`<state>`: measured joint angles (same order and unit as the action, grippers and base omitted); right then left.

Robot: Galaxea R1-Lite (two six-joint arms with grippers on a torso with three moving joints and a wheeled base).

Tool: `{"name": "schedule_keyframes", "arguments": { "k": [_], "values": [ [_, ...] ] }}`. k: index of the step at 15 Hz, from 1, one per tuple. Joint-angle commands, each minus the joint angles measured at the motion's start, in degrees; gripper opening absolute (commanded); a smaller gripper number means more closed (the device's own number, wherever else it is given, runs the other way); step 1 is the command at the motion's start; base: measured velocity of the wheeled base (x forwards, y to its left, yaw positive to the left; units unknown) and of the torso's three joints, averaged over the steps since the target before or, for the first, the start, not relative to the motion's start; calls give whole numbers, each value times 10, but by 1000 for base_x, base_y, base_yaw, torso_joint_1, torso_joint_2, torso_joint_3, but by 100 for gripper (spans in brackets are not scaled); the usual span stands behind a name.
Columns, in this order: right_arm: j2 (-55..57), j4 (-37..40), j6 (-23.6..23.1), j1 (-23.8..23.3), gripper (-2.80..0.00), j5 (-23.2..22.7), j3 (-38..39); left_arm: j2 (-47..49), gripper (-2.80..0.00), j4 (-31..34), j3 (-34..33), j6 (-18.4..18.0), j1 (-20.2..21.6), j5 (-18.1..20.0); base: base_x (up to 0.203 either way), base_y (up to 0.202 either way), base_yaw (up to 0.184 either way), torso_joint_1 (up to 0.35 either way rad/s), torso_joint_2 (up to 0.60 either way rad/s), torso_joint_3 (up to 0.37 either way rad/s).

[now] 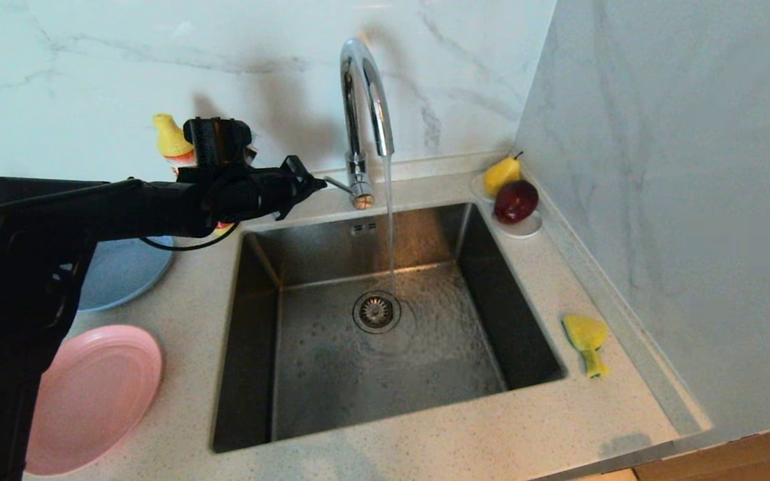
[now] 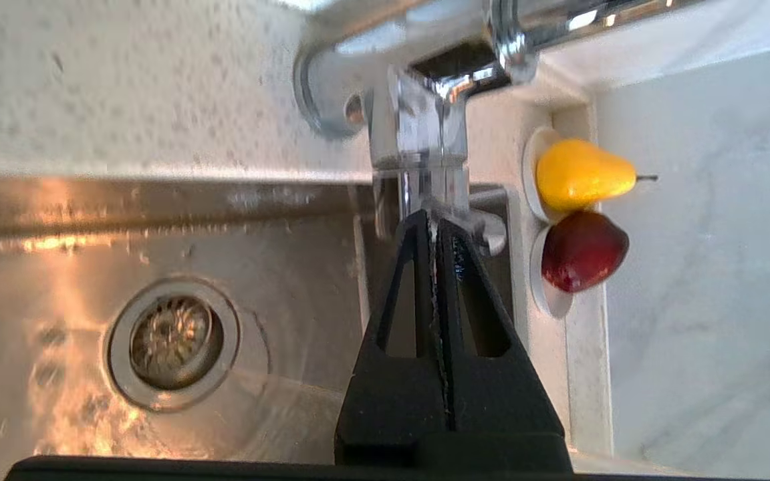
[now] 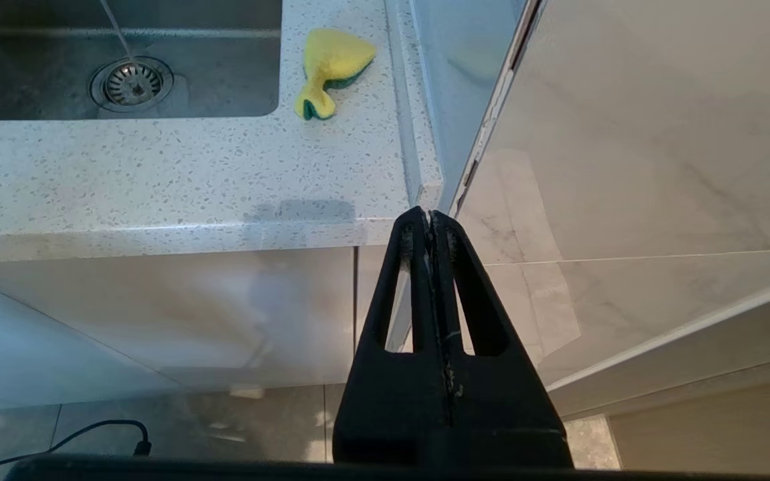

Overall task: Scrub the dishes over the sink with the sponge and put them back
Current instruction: Turn off the faucet

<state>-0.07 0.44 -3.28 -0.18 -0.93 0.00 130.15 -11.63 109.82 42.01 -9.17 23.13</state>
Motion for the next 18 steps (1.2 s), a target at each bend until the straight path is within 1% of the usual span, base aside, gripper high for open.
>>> {"name": "schedule_keyframes", "arguments": {
  "k": [1,2,4,7,9,12,18],
  "values": [
    [1,0,-1,0,-280,0,0,-18,-280,6,-13,1,2,4,0,0,0,0,0,0],
    [1,0,-1,0,-280,0,0,-27,-280,11,-22,0,1,14,0,0,0,0,0,0],
    [1,0,-1,0,-280,0,0,-48,-280,14,-45,-2,2,54,0,0,0,0,0,0],
    [1,0,-1,0,-280,0,0,-54,-280,15,-46,-2,1,71,0,0,0,0,0,0],
    [1,0,-1,0,-280,0,0,-45,-280,11,-37,1,1,73,0,0,0,0,0,0],
    [1,0,-1,0,-280,0,0,-15,-280,13,-3,2,0,71,0,0,0,0,0,0],
    [1,0,-1,0,-280,0,0,-1,-280,5,0,3,-3,73,0,0,0,0,0,0]
  ]
}}
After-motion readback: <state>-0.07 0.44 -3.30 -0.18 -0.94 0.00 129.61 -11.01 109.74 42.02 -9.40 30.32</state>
